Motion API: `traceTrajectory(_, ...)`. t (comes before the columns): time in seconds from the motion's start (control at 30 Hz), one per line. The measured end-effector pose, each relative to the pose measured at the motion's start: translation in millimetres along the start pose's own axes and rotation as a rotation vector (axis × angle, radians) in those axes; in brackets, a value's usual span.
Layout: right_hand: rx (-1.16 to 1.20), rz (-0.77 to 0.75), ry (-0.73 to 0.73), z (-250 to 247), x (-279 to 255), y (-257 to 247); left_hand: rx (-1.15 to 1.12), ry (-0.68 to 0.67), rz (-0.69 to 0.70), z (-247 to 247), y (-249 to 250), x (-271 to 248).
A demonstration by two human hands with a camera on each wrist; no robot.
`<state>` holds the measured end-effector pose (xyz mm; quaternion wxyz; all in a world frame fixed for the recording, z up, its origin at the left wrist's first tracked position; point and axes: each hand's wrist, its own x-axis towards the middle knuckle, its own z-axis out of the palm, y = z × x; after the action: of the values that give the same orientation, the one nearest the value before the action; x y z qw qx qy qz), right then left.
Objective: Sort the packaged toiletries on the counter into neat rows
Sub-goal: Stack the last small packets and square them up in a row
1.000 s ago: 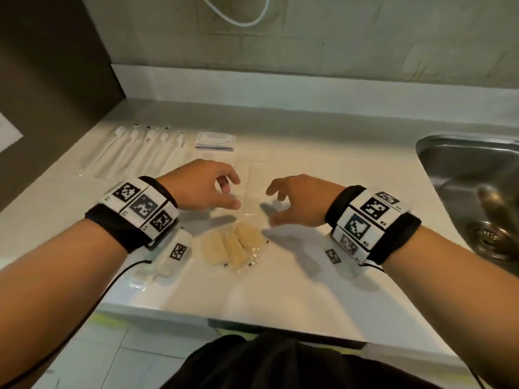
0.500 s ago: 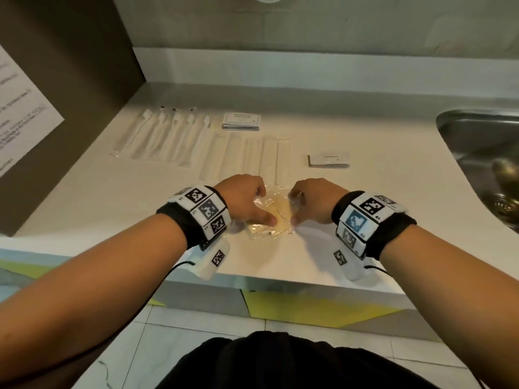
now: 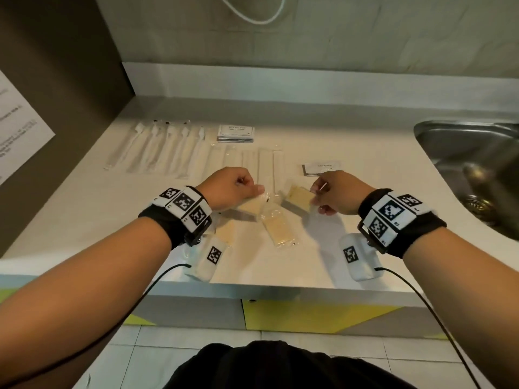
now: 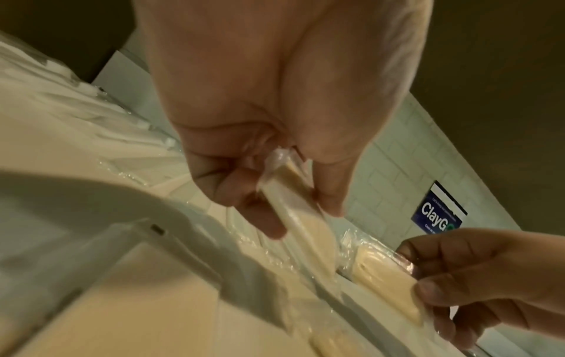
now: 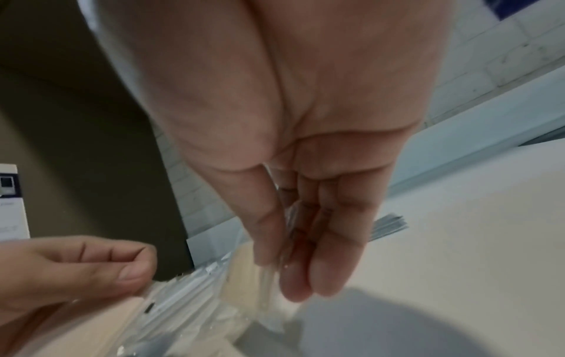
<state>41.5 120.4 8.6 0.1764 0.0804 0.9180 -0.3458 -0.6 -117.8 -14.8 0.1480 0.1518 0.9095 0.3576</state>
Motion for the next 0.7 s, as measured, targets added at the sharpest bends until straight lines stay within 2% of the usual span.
traceTrajectory(0.13, 0.125, -0.048, 0.039, -2, -5, -9, -0.125, 0.022, -0.029, -9, 4, -3)
traceTrajectory(0.27, 0.121, -0.081, -0.036, 6, -12, -21, -0.176, 0.02, -0.056, -13, 5, -7)
traceTrajectory(0.37, 0.107, -0.036, -0.09, 20, -17, -26, -0.148, 0.019, -0.054, -17, -1, -10)
traceTrajectory(0.5, -0.003, 0.045, -0.122, 47, -24, -27, -0.07, 0.034, -0.037, -26, -15, -17)
traceTrajectory(0.7, -0.29, 0.044, 0.017, 68, -29, -31, -0.06, 0.008, -0.042, -43, -27, -34)
